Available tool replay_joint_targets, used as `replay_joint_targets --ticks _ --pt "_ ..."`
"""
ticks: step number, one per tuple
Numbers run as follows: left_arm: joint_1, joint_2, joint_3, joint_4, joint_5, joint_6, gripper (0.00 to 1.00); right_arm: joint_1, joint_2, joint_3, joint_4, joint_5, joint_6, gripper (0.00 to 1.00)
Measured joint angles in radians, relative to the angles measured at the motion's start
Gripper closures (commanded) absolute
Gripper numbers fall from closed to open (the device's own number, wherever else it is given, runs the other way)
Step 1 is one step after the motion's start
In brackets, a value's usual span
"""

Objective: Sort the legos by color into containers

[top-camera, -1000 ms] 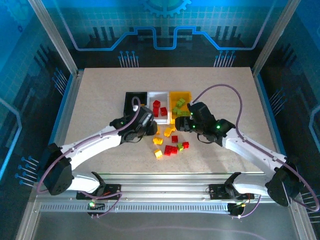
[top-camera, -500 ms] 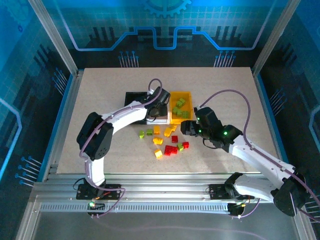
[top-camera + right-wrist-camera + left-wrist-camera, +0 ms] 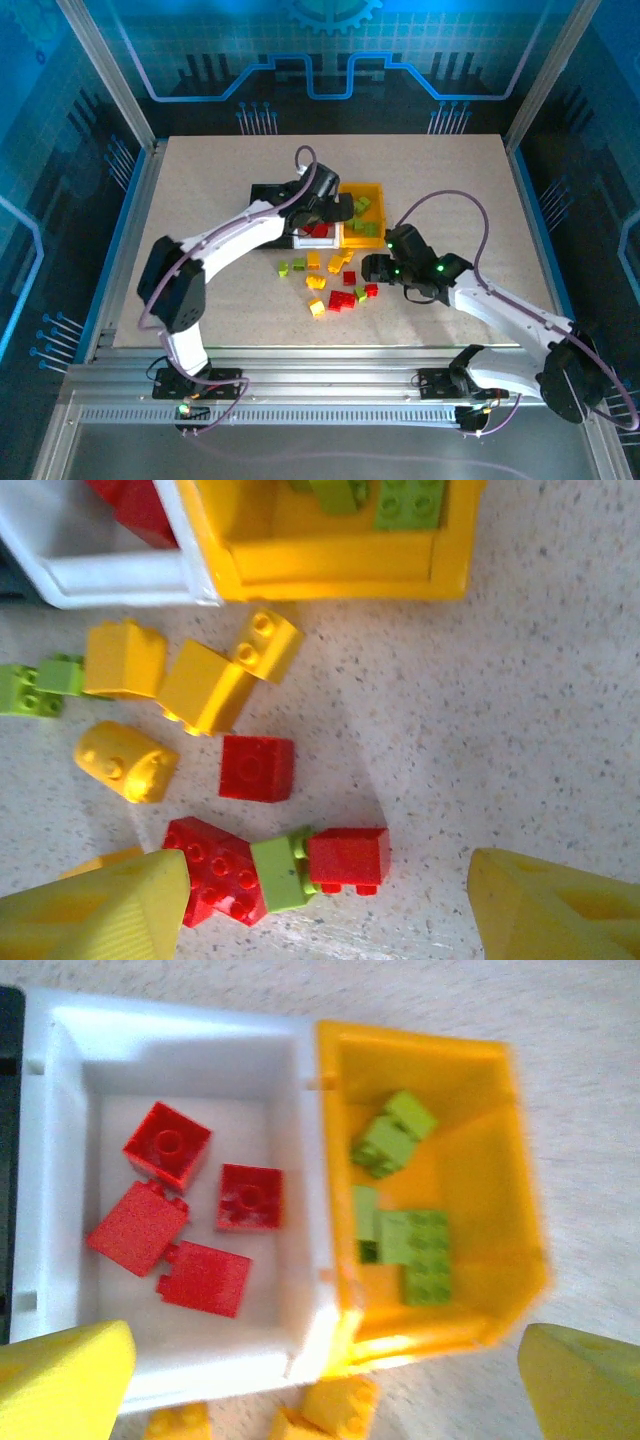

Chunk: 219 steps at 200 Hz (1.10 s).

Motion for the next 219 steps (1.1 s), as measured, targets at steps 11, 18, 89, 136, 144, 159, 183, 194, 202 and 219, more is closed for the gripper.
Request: replay_joint_targets --ticks 11,18,89,136,144,159,183,194,202,219 --pt "-0.026 -0.076 -0.04 0.023 0.011 0.0 0.01 0.0 0.021 -0.012 0.0 -0.009 0.005 0.25" --pt "-0.041 -0.121 -0.068 0.037 0.018 -0.002 0.01 0.0 0.033 -0.019 0.001 -0.013 0.008 0.25" --pt "-0.11 -0.426 -0.476 0.098 0.057 -0.069 0.01 0.001 0.169 -0.033 0.06 -0.015 0.037 0.32" --pt "-0.111 -0.557 -0.656 0.095 0.058 -0.135 0.01 0.003 0.266 -0.01 0.08 -0.015 0.042 0.36" --pt "-0.111 -0.572 -0.671 0.095 0.058 -0.14 0.01 0.006 0.269 -0.01 0.079 -0.014 0.043 0.36" --pt "-0.111 -0.592 -0.69 0.093 0.057 -0.152 0.01 0.012 0.275 -0.009 0.078 -0.015 0.042 0.37" --pt "-0.111 -0.612 -0.708 0.089 0.056 -0.161 0.01 0.023 0.286 -0.008 0.067 -0.014 0.045 0.4" --pt "-0.111 -0.615 -0.71 0.087 0.054 -0.161 0.01 0.024 0.286 -0.007 0.066 -0.011 0.047 0.42" --pt "-0.111 -0.617 -0.71 0.088 0.054 -0.161 0.01 0.025 0.286 -0.007 0.065 -0.008 0.048 0.43" --pt "-0.111 -0.618 -0.71 0.088 0.054 -0.161 0.01 0.024 0.286 -0.007 0.06 0.005 0.05 0.47"
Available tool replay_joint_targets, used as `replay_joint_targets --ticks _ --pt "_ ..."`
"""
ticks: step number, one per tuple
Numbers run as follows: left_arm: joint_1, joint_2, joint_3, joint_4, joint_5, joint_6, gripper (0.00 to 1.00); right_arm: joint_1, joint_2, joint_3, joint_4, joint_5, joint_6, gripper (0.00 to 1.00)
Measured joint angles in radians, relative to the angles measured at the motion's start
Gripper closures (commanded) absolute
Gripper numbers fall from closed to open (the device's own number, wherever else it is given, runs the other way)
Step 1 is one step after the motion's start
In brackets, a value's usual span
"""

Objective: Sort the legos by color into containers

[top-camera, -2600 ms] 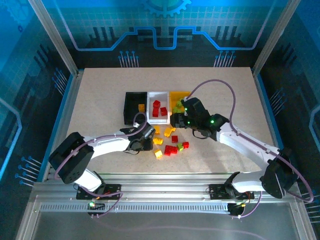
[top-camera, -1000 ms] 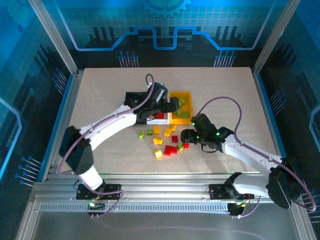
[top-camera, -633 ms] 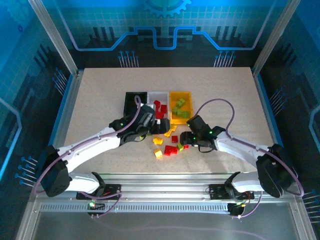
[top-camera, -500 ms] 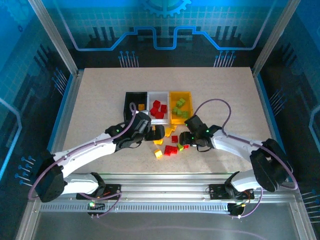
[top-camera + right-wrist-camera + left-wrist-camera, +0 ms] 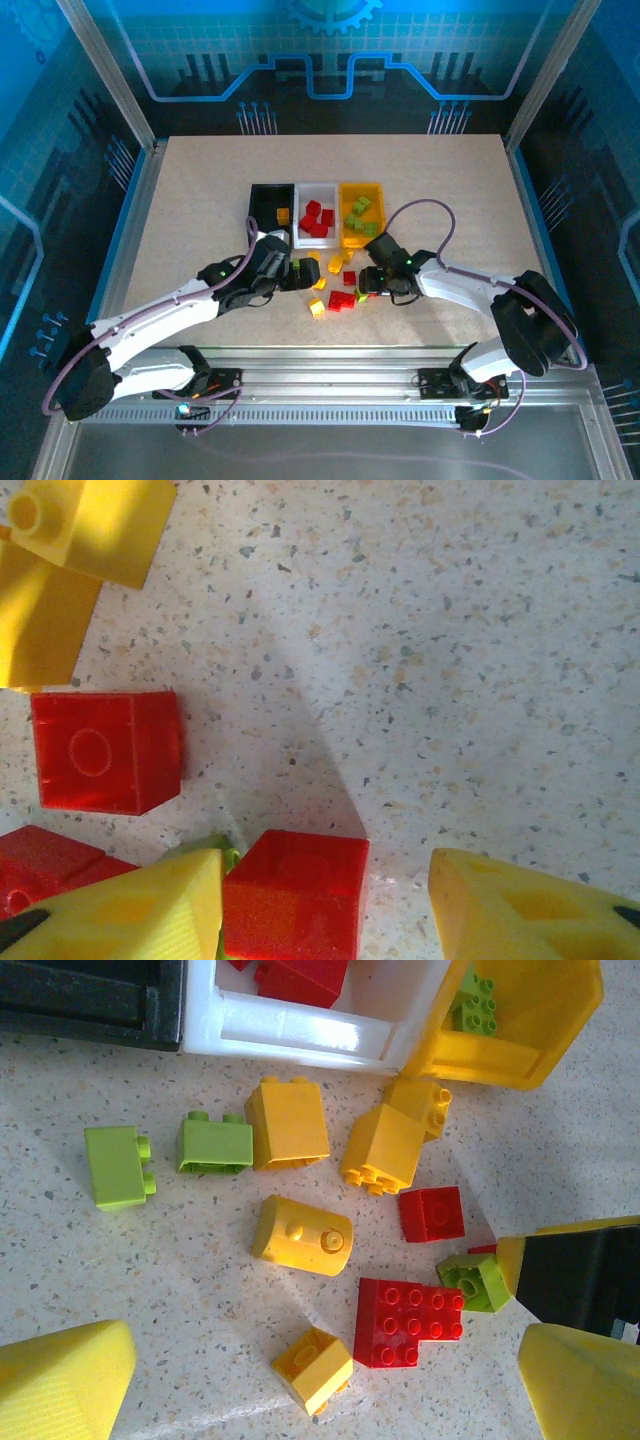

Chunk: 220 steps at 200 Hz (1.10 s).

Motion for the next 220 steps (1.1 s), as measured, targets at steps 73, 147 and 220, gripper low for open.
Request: replay_joint_targets --ticks 73,147,220 --pt "0.0 0.0 0.0 -0.014 -0.005 0.0 0.01 -0.003 0.007 0.0 -0.031 0.016 0.002 0.64" --pt "0.0 -0.047 -0.048 -0.051 -0.044 -0.008 0.01 -0.001 -0.085 0.166 -0.095 0.01 -0.118 0.68" --pt "0.0 -0.158 -0.149 -0.084 -0.044 -0.045 0.01 0.016 0.36 0.704 -0.038 -0.005 -0.183 0.65"
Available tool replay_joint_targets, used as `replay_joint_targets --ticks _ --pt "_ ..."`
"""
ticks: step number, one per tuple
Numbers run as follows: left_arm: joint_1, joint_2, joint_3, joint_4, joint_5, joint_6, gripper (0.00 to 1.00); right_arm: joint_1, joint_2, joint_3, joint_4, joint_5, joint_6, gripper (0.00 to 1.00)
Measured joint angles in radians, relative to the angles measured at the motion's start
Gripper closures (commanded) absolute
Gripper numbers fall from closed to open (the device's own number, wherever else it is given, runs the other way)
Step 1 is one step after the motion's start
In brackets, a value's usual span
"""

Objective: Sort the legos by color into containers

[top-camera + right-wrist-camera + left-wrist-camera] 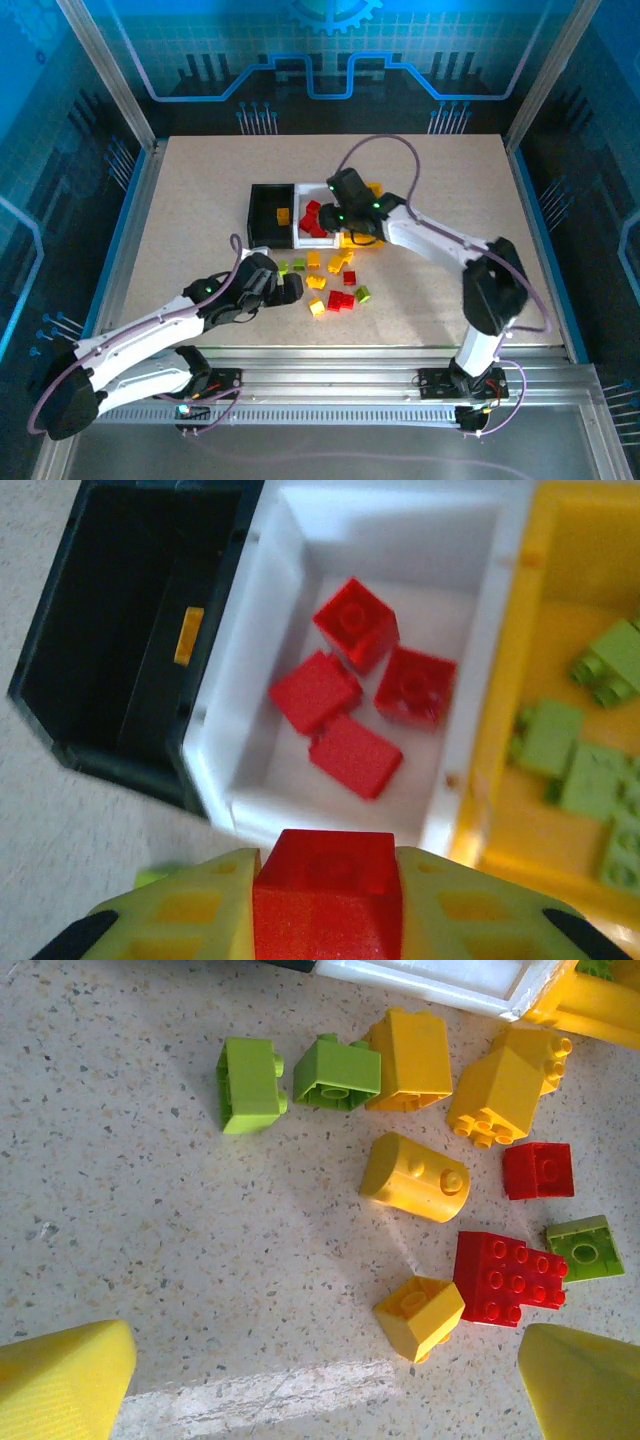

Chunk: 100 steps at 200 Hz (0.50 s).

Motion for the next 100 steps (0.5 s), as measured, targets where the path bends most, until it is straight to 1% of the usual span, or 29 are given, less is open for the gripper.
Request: replay_joint_targets --ticks 34,50,55,71,77,100 --pt "0.0 -0.017 -0.016 -0.013 0.008 -0.008 0.01 0.0 0.21 0.19 -0.012 0.02 -0.004 0.61" --pt "0.0 -0.017 -0.016 -0.017 0.01 -0.008 0.01 0.0 0.275 0.249 -0.028 0.028 -0.007 0.55" --pt "0.0 -0.017 -0.016 -0.018 0.012 -0.008 0.01 0.0 0.288 0.261 -0.031 0.03 -0.005 0.52" --pt "0.0 -0.017 -0.016 -0.018 0.016 -0.007 0.01 0.0 0.312 0.28 -0.04 0.034 -0.01 0.38" --pt "0.0 -0.017 -0.016 -0.019 0.016 -0.007 0.01 0.0 0.314 0.28 -0.04 0.035 -0.012 0.35" --pt "0.0 -0.017 -0.016 -0.018 0.019 -0.005 0.01 0.0 0.309 0.28 -0.041 0.036 -0.01 0.33"
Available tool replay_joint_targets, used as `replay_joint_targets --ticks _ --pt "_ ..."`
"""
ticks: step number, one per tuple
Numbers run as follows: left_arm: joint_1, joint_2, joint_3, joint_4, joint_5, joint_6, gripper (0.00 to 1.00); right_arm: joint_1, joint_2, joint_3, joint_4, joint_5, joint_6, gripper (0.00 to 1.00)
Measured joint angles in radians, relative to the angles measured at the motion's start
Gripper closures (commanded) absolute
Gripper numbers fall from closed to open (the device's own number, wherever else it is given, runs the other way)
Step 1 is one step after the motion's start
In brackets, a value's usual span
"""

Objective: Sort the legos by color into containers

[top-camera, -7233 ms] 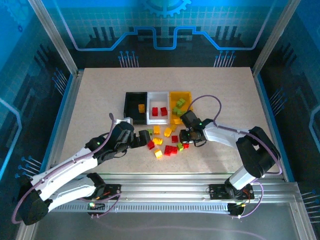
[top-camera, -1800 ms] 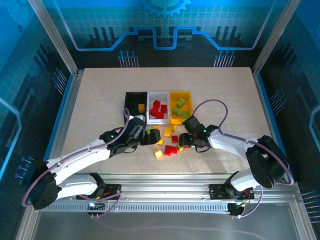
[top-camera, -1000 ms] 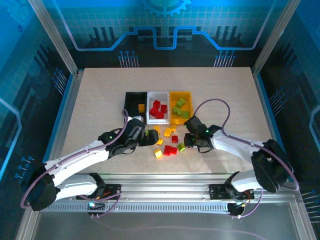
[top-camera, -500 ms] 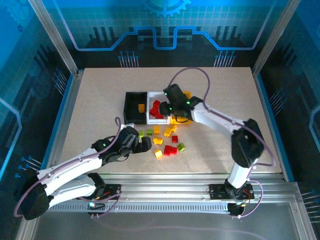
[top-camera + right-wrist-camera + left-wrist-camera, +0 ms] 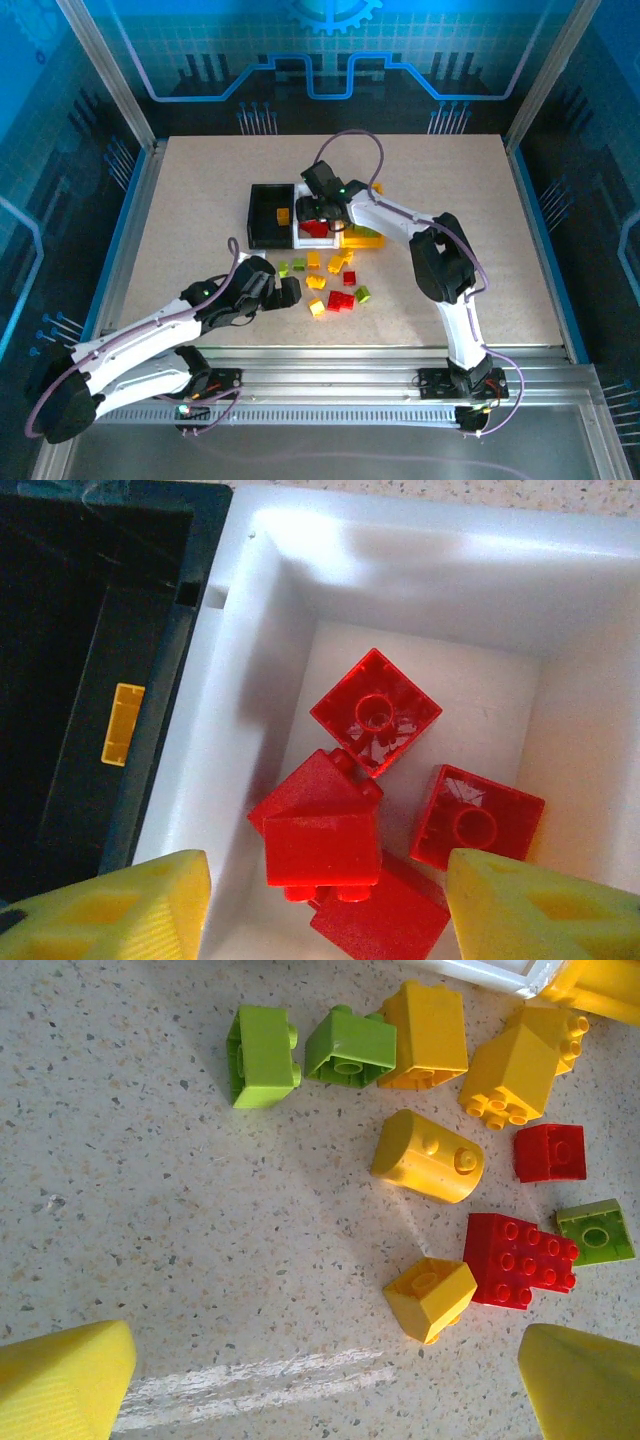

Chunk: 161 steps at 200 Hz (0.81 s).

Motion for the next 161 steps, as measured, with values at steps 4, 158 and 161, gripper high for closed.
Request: replay_joint_targets --ticks 4,158,161 --pt "0.0 0.0 0.0 0.0 0.0 0.0 0.01 0.0 -0.001 0.0 0.0 0.0 0.0 0.33" --pt "0.201 0.42 0.094 0.238 -0.053 0.164 0.38 0.007 -0.565 -0.512 0.133 -0.042 0.046 0.33" --pt "0.202 0.425 0.094 0.247 -0.053 0.166 0.38 0.007 -0.57 -0.515 0.134 -0.042 0.046 0.33"
